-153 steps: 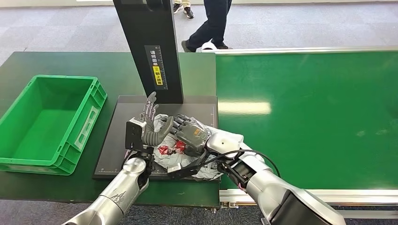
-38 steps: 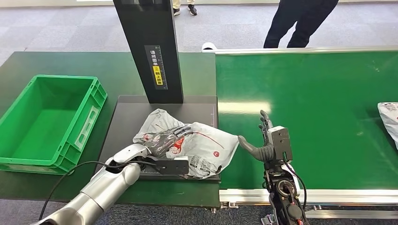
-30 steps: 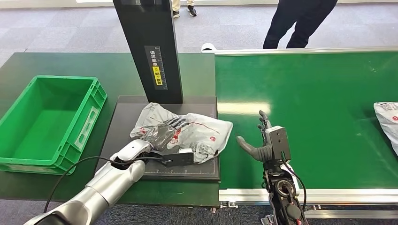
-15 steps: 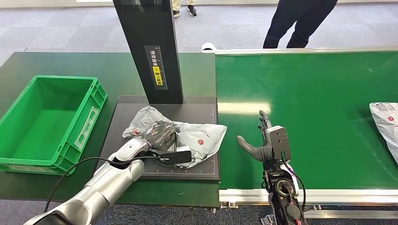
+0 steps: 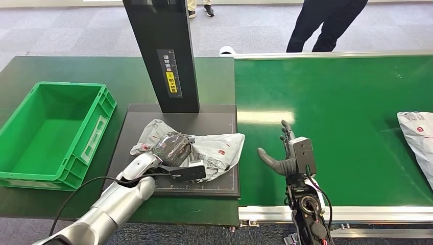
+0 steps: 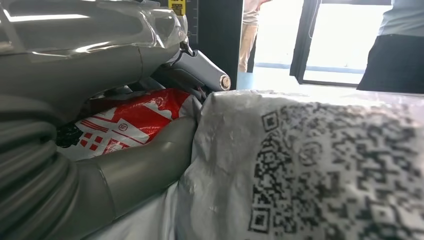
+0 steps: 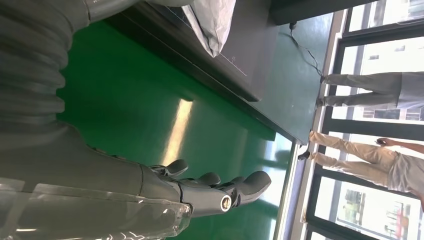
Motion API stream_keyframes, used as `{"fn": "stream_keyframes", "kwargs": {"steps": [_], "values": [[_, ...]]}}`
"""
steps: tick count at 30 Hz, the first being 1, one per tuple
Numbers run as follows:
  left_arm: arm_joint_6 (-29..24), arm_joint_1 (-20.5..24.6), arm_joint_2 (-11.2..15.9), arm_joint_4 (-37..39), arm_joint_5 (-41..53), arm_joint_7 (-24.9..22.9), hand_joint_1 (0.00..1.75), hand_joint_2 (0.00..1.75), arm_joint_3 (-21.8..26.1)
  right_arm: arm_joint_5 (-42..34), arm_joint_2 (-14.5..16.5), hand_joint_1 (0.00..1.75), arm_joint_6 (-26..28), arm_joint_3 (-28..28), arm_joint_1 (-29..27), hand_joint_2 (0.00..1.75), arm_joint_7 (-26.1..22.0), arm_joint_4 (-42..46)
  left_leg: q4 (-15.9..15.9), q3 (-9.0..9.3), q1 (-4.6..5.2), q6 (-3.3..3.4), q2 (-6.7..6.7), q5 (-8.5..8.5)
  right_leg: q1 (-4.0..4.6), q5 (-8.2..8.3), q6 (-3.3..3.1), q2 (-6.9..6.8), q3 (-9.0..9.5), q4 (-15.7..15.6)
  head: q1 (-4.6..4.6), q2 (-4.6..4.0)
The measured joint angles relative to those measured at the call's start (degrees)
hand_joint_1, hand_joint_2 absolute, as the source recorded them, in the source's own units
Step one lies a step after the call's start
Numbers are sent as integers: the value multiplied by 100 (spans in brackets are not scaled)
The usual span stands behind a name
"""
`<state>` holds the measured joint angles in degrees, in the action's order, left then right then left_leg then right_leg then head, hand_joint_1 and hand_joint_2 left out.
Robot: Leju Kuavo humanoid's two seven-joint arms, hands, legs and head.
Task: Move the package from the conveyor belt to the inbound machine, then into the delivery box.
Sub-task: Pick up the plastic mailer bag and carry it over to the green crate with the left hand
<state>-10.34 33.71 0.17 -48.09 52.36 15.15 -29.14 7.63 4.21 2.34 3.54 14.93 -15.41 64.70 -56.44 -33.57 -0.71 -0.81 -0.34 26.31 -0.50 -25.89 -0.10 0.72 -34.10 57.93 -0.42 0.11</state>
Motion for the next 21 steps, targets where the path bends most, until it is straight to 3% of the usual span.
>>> {"fn": "stream_keyframes", "kwargs": {"steps": [5,14,17,21], "values": [[-267,-64,-7,-100,-41,104,175,175,67,-5,1,0,-9,-2,0,175,0,2,0,-1,0,0,0,0,0,0,0,0,-2,0,-1,1],[-2201,-235,-117,-769,-262,953,175,175,331,-91,20,0,77,-30,-1,175,-53,48,0,-4,0,0,0,0,0,0,0,0,-5,0,-1,1],[-2735,-287,-131,-1008,4,903,175,175,435,-123,22,0,98,-31,-1,175,-83,48,0,-5,0,0,0,0,0,0,0,0,-5,0,-1,1],[-2928,-343,-128,-1244,378,716,175,175,617,-144,22,0,113,-31,-2,175,-124,48,0,-4,0,0,0,0,0,0,0,0,-5,0,-1,1]]}}
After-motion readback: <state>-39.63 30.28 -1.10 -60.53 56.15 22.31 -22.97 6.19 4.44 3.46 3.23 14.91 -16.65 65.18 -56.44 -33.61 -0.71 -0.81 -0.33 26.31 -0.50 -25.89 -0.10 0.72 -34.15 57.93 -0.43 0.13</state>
